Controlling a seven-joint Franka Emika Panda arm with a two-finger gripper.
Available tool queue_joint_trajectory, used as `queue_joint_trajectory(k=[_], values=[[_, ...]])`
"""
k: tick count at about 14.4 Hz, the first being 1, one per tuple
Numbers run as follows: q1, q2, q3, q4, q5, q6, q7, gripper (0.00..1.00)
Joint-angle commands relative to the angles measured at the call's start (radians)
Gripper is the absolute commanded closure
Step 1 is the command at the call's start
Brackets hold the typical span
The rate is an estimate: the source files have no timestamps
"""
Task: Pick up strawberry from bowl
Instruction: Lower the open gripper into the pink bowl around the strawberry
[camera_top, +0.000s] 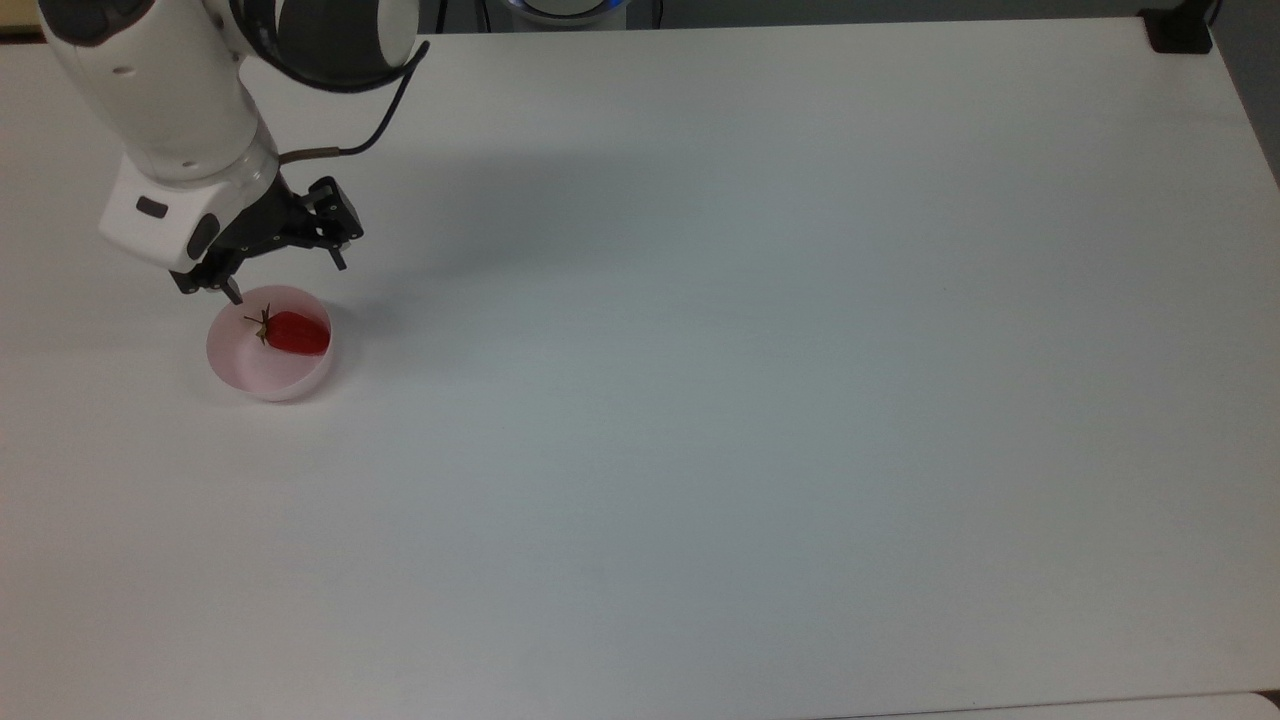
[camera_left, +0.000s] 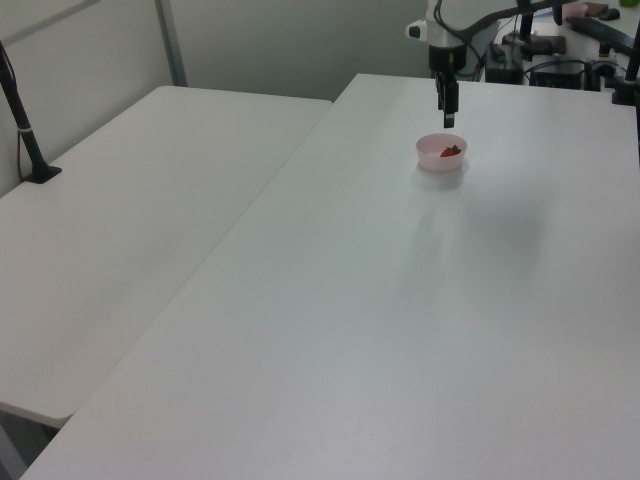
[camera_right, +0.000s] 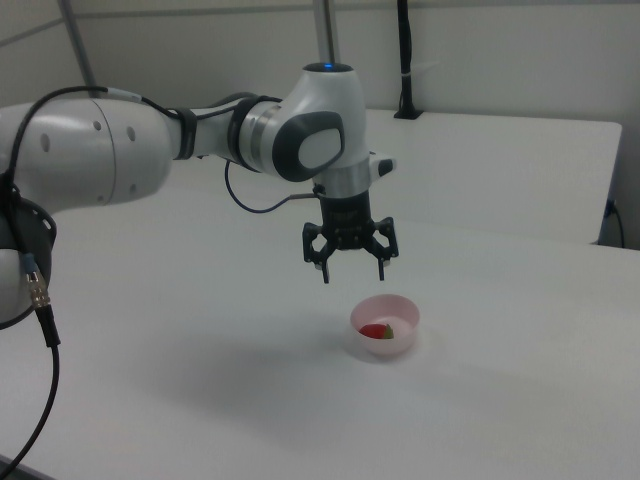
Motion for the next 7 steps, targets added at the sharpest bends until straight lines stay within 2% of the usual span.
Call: queue_joint_trajectory(k=[1,4,7], values=[[-0.022,0.035,-0.003,0.019,0.011,0.048,-0.104,0.21],[-0.033,0.058,-0.004,0.019,-0.008,0.08,-0.13,0.37],[-0.033,0.087,-0.004,0.019,-0.044,0.106,-0.14,0.36]])
